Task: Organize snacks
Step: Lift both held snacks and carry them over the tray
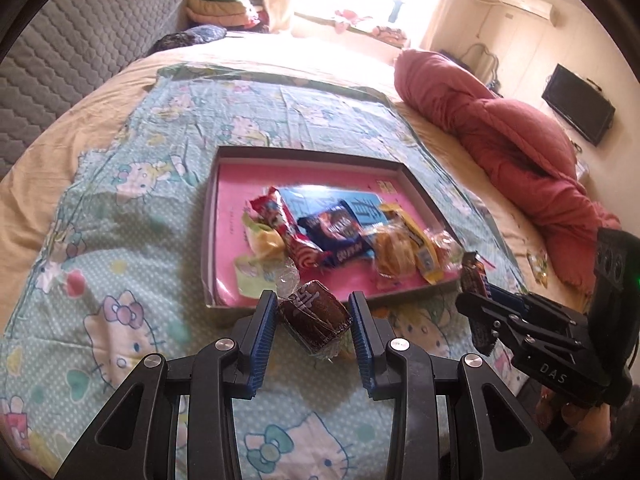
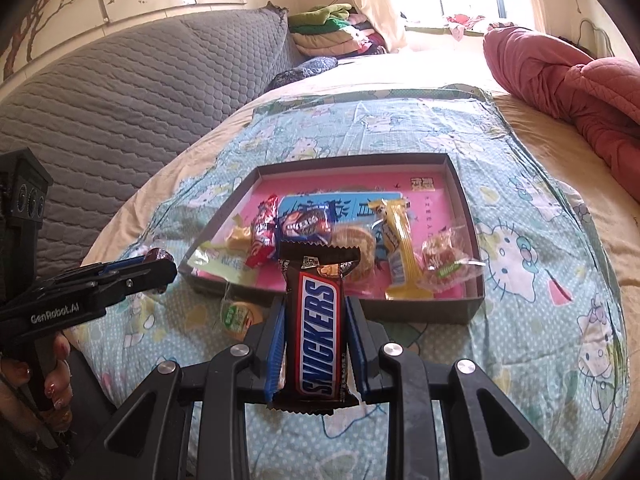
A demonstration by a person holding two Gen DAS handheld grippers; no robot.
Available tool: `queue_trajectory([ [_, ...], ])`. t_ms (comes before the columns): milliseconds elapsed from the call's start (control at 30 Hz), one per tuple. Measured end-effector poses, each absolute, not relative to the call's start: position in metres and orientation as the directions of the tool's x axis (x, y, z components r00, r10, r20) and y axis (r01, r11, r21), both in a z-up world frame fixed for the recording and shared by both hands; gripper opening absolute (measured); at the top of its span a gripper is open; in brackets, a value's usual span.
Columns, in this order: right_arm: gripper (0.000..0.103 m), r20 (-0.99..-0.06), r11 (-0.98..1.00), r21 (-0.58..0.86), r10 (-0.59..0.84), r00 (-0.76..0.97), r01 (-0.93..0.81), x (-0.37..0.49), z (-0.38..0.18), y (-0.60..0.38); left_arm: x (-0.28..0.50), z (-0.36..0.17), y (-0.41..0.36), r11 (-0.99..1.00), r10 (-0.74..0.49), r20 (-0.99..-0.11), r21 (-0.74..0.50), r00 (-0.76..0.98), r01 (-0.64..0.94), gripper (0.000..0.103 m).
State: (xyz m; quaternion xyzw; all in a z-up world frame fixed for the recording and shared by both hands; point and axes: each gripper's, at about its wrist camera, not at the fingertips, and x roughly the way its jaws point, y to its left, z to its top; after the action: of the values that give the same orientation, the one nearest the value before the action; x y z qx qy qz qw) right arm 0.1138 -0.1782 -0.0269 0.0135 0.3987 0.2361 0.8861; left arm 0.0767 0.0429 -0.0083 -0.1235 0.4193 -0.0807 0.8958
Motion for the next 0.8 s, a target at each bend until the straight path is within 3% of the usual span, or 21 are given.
queue_trajectory([
  [800,0.029,-0.660,0.925,0.214,0.373,0.652,-0.313,0.154,-0.011,-0.195,0.116,-0.042,0.060,0.950,-0.230,-0.732,-0.311,0.641,-0.015,0.038],
])
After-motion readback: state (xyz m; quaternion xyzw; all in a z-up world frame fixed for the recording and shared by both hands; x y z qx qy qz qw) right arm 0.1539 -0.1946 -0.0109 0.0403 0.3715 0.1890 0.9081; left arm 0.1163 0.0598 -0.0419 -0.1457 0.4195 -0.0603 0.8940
